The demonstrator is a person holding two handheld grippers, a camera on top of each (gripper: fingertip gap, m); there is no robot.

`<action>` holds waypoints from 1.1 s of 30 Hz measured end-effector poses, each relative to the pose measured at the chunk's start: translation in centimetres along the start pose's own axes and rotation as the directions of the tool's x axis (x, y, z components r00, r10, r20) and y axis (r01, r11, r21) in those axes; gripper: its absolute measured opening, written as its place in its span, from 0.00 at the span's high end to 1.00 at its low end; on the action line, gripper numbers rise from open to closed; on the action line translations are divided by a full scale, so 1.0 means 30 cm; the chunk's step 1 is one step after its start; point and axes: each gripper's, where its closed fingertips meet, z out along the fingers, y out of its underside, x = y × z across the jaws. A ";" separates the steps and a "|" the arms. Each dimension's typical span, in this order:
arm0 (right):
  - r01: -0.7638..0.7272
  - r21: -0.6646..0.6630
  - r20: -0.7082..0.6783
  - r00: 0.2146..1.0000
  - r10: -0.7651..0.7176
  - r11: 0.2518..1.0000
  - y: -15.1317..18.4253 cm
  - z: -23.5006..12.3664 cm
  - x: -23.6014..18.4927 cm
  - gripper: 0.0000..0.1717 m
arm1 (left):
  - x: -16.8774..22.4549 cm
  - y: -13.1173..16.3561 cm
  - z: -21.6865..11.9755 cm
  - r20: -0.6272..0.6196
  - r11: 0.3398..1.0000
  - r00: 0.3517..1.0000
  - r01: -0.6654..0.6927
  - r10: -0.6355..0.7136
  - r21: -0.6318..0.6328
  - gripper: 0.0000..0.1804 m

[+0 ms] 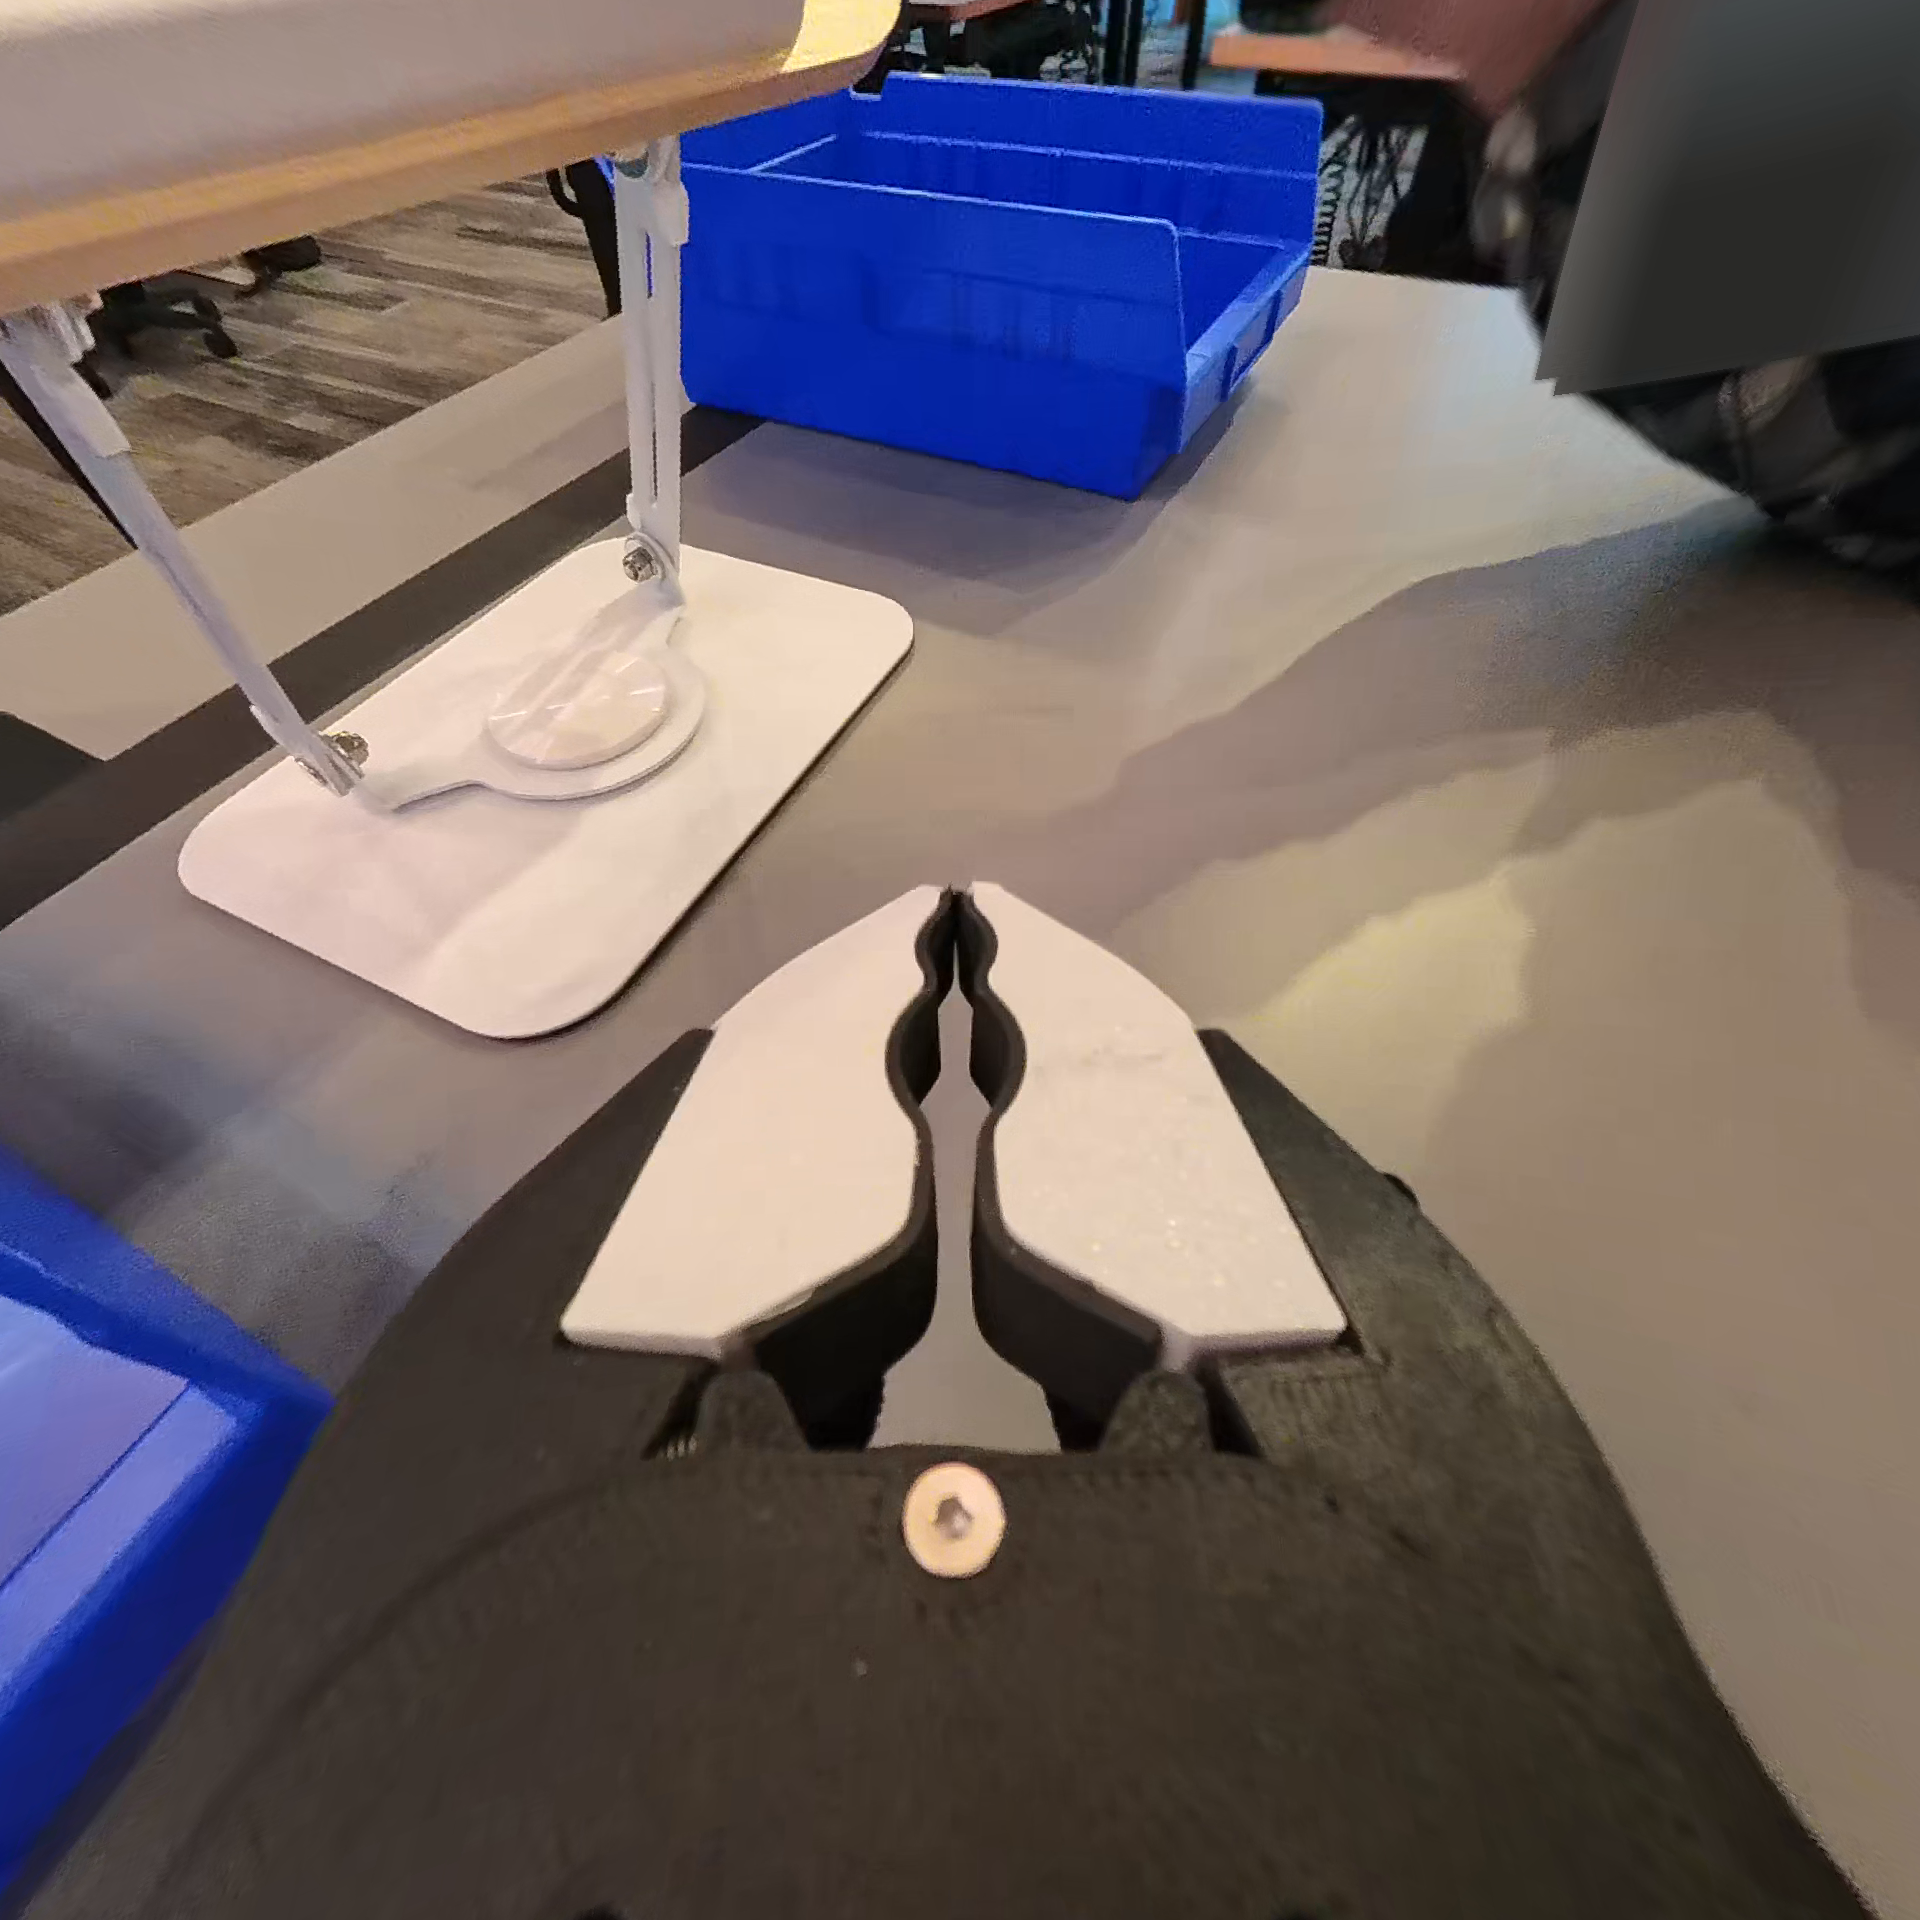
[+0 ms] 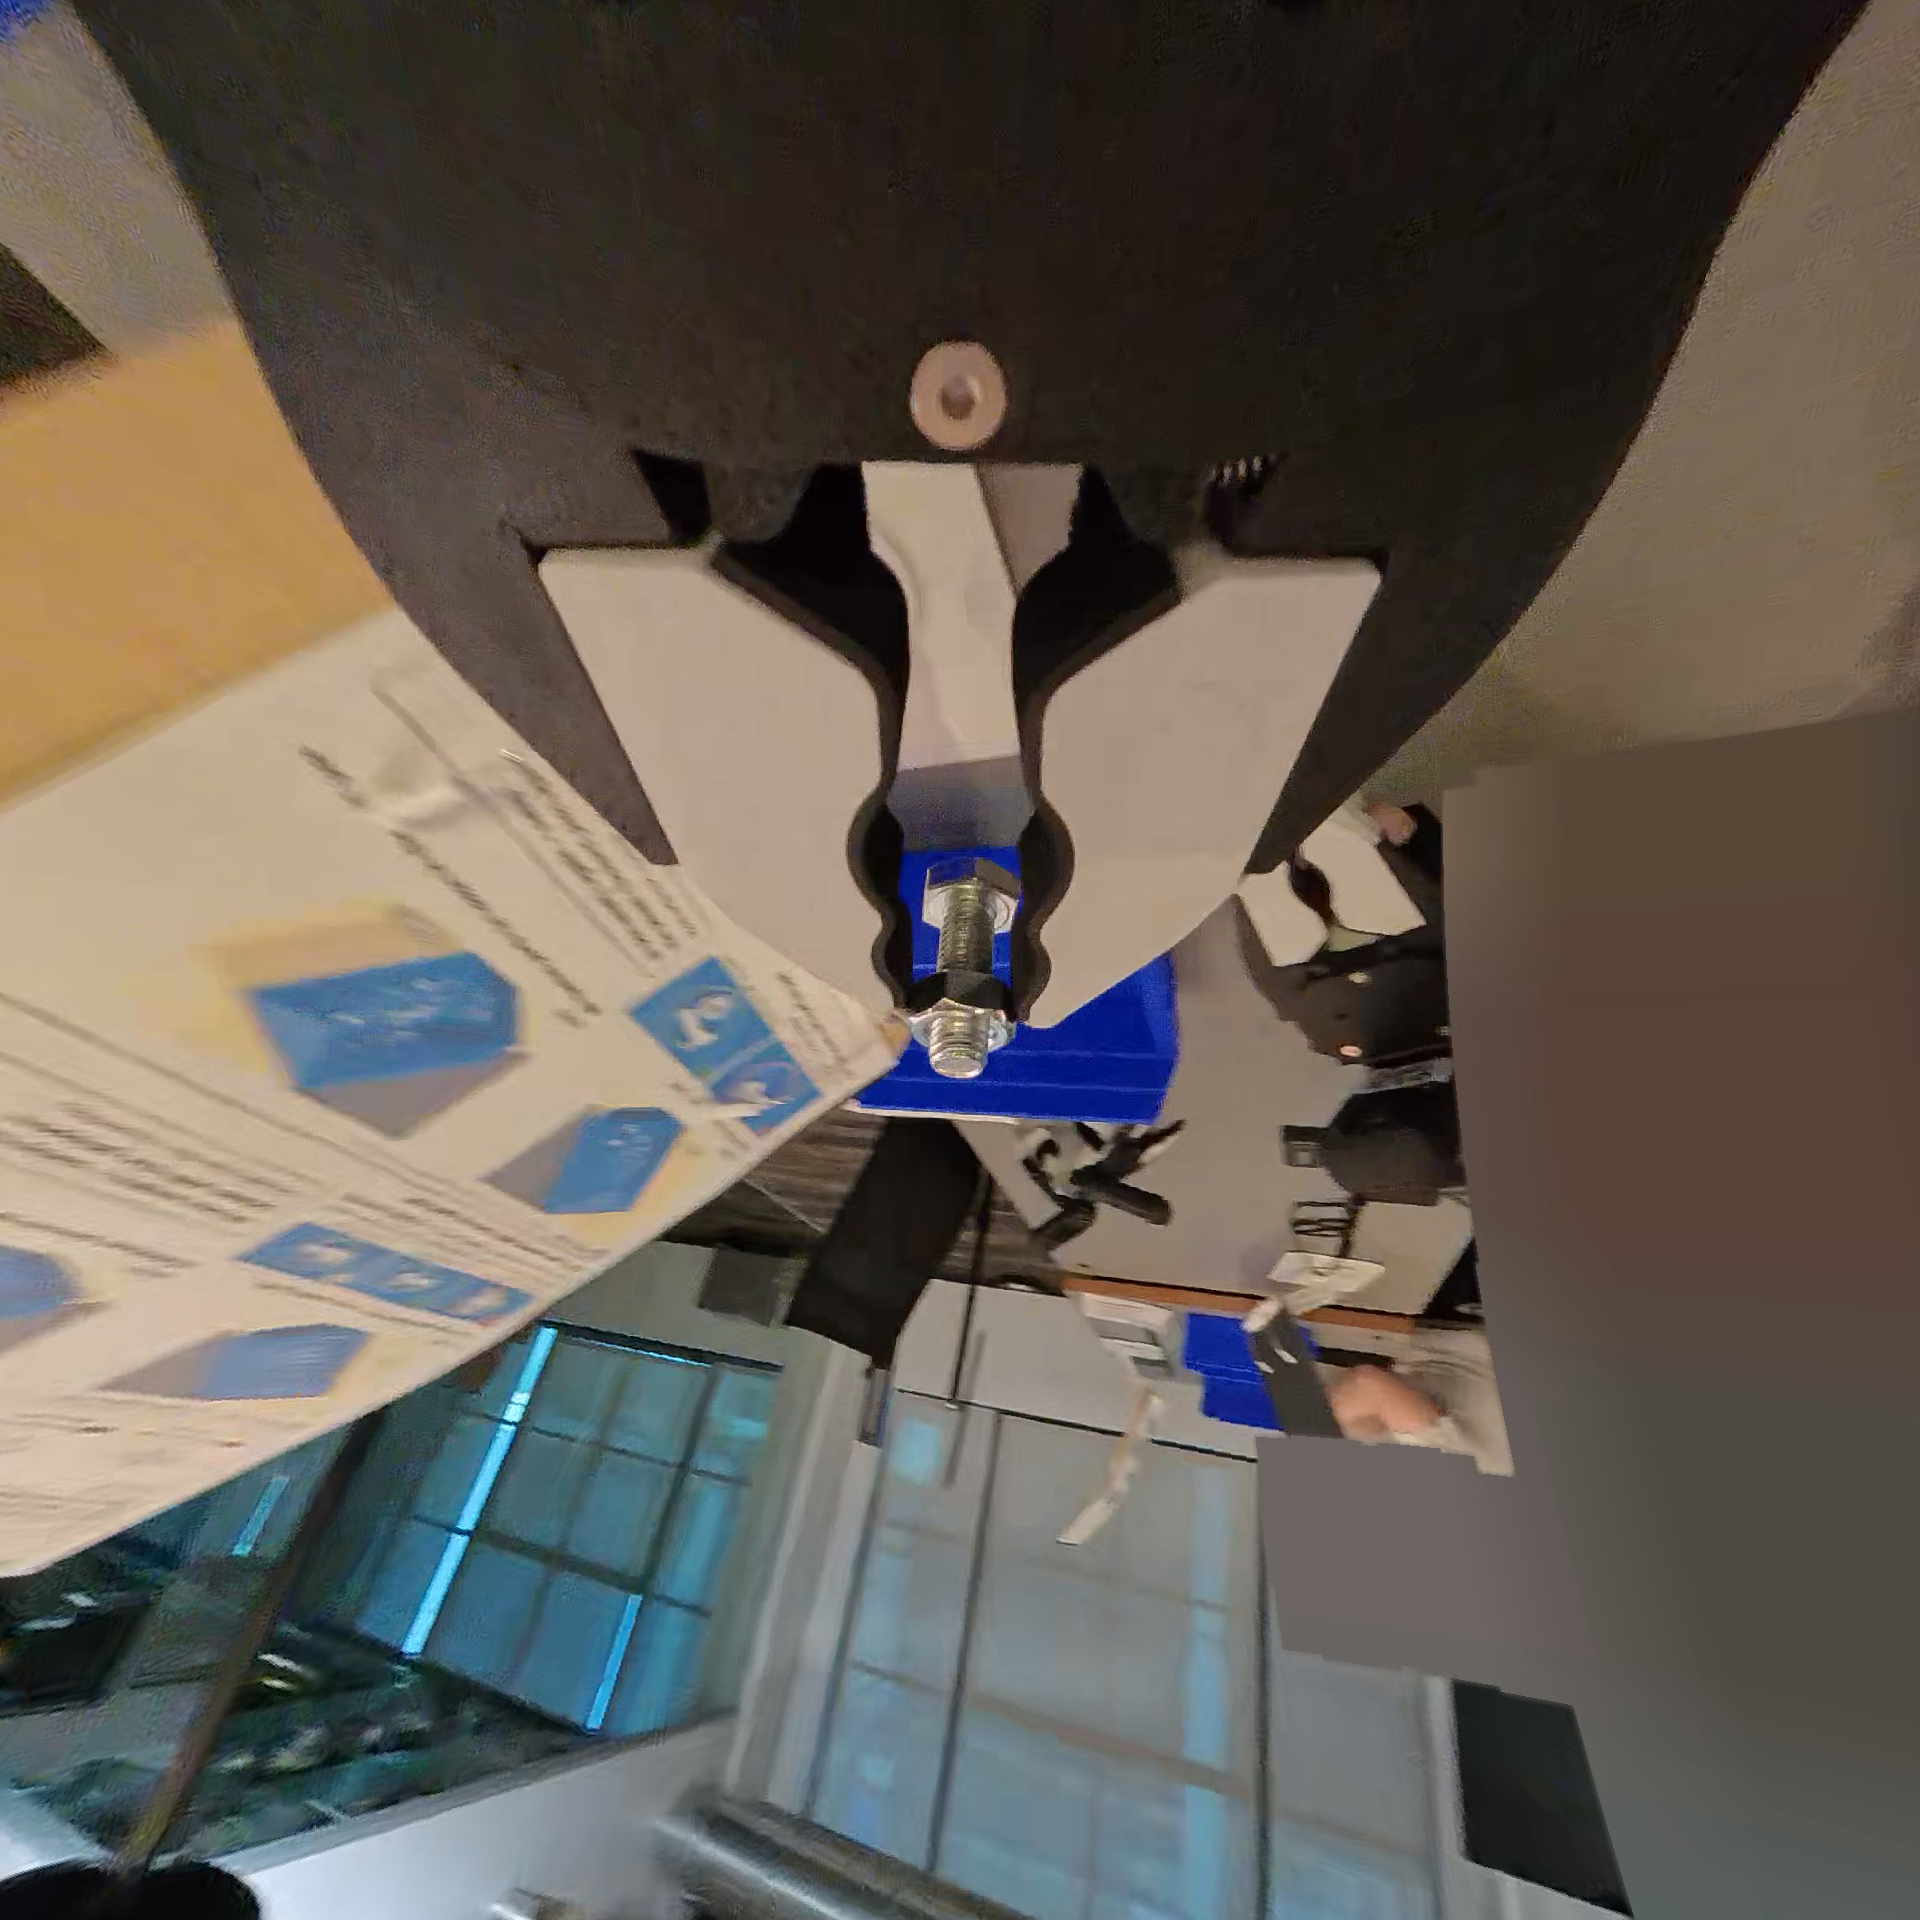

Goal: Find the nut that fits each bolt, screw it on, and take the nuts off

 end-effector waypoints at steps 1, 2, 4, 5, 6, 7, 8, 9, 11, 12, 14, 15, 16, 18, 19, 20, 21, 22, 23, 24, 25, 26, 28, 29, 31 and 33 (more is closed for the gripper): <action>0.013 -0.012 -0.074 0.997 -0.014 1.000 -0.024 -0.069 0.066 0.89 | -0.004 0.001 0.001 0.011 1.000 1.000 -0.008 0.008 -0.005 1.00; 0.026 -0.022 -0.155 0.987 -0.029 0.999 -0.041 -0.142 0.136 0.89 | -0.006 0.003 0.002 0.019 1.000 1.000 -0.013 0.013 -0.008 1.00; 0.003 -0.065 -0.309 0.951 -0.023 0.998 -0.035 -0.287 0.276 0.89 | -0.004 0.006 0.008 0.020 1.000 1.000 -0.016 0.016 -0.012 1.00; -0.028 -0.093 -0.369 0.929 -0.009 0.995 -0.010 -0.353 0.341 0.89 | -0.004 0.009 0.011 0.020 1.000 1.000 -0.016 0.016 -0.014 1.00; -0.053 -0.115 -0.438 0.899 -0.003 0.992 0.021 -0.420 0.405 0.89 | -0.004 0.013 0.012 0.021 1.000 1.000 -0.017 0.018 -0.018 1.00; -0.080 -0.146 -0.501 0.865 -0.003 0.986 0.064 -0.482 0.466 0.89 | -0.006 0.017 0.013 0.026 1.000 0.999 -0.020 0.020 -0.023 1.00; -0.116 -0.188 -0.544 0.839 -0.005 0.975 0.116 -0.533 0.516 0.89 | -0.008 0.020 0.013 0.029 0.999 0.999 -0.020 0.021 -0.025 1.00; -0.138 -0.217 -0.582 0.813 -0.015 0.966 0.164 -0.577 0.560 0.89 | -0.010 0.021 0.012 0.029 1.000 0.999 -0.017 0.017 -0.024 1.00; -0.204 -0.267 -0.651 0.759 -0.020 0.942 0.268 -0.645 0.635 0.90 | -0.015 0.023 0.010 0.031 1.000 0.999 -0.011 0.011 -0.023 1.00; -0.258 -0.296 -0.662 0.749 -0.003 0.920 0.330 -0.660 0.657 0.90 | -0.017 0.026 0.010 0.032 1.000 0.999 -0.010 0.011 -0.026 1.00; -0.338 -0.339 -0.678 0.734 0.021 0.878 0.436 -0.674 0.683 0.90 | -0.021 0.033 0.008 0.035 0.999 0.999 -0.011 0.013 -0.032 1.00; -0.379 -0.373 -0.678 0.735 0.030 0.847 0.494 -0.675 0.687 0.89 | -0.022 0.036 0.008 0.034 0.999 0.999 -0.011 0.012 -0.034 1.00; -0.414 -0.409 -0.674 0.738 0.037 0.813 0.548 -0.673 0.686 0.89 | -0.023 0.039 0.007 0.034 0.999 0.999 -0.011 0.012 -0.038 1.00; -0.468 -0.489 -0.660 0.750 0.040 0.736 0.652 -0.670 0.674 0.89 | -0.030 0.046 0.004 0.041 0.999 0.999 -0.013 0.015 -0.045 1.00; -0.490 -0.517 -0.650 0.758 0.051 0.702 0.696 -0.665 0.663 0.89 | -0.033 0.048 0.002 0.044 0.999 0.999 -0.012 0.014 -0.049 1.00; -0.507 -0.530 -0.643 0.763 0.068 0.680 0.730 -0.657 0.653 0.89 | -0.035 0.049 0.001 0.042 0.999 0.999 -0.010 0.012 -0.049 1.00; -0.525 -0.547 -0.635 0.768 0.086 0.652 0.764 -0.651 0.641 0.89 | -0.036 0.051 -0.001 0.039 0.999 0.999 -0.006 0.008 -0.048 1.00; -0.542 -0.569 -0.628 0.772 0.098 0.618 0.797 -0.650 0.630 0.89 | -0.036 0.052 -0.002 0.037 0.999 0.999 -0.003 0.005 -0.047 1.00; -0.551 -0.584 -0.630 0.771 0.096 0.596 0.822 -0.652 0.626 0.89 | -0.037 0.054 -0.003 0.037 0.999 0.999 -0.003 0.005 -0.050 1.00; -0.558 -0.591 -0.635 0.767 0.091 0.582 0.839 -0.655 0.626 0.89 | -0.038 0.056 -0.004 0.038 0.999 0.999 -0.005 0.007 -0.052 1.00; -0.569 -0.597 -0.635 0.766 0.100 0.565 0.855 -0.656 0.621 0.89 | -0.038 0.057 -0.004 0.038 0.999 0.999 -0.007 0.009 -0.054 1.00; -0.585 -0.601 -0.634 0.764 0.120 0.545 0.869 -0.658 0.613 0.89 | -0.036 0.059 -0.004 0.035 0.998 0.999 -0.007 0.009 -0.055 1.00; -0.605 -0.593 -0.642 0.753 0.142 0.531 0.882 -0.662 0.610 0.84 | -0.033 0.060 -0.004 0.033 0.998 0.999 -0.010 0.011 -0.058 1.00; -0.610 -0.591 -0.647 0.750 0.142 0.528 0.886 -0.664 0.612 0.75 | -0.032 0.061 -0.003 0.031 0.998 0.999 -0.011 0.013 -0.060 1.00; -0.611 -0.604 -0.653 0.747 0.121 0.512 0.891 -0.673 0.615 0.68 | -0.029 0.063 -0.001 0.027 0.998 1.000 -0.013 0.014 -0.065 0.99; -0.602 -0.603 -0.654 0.749 0.108 0.524 0.872 -0.674 0.619 0.70 | -0.030 0.063 -0.002 0.033 0.997 0.999 -0.020 0.022 -0.068 0.98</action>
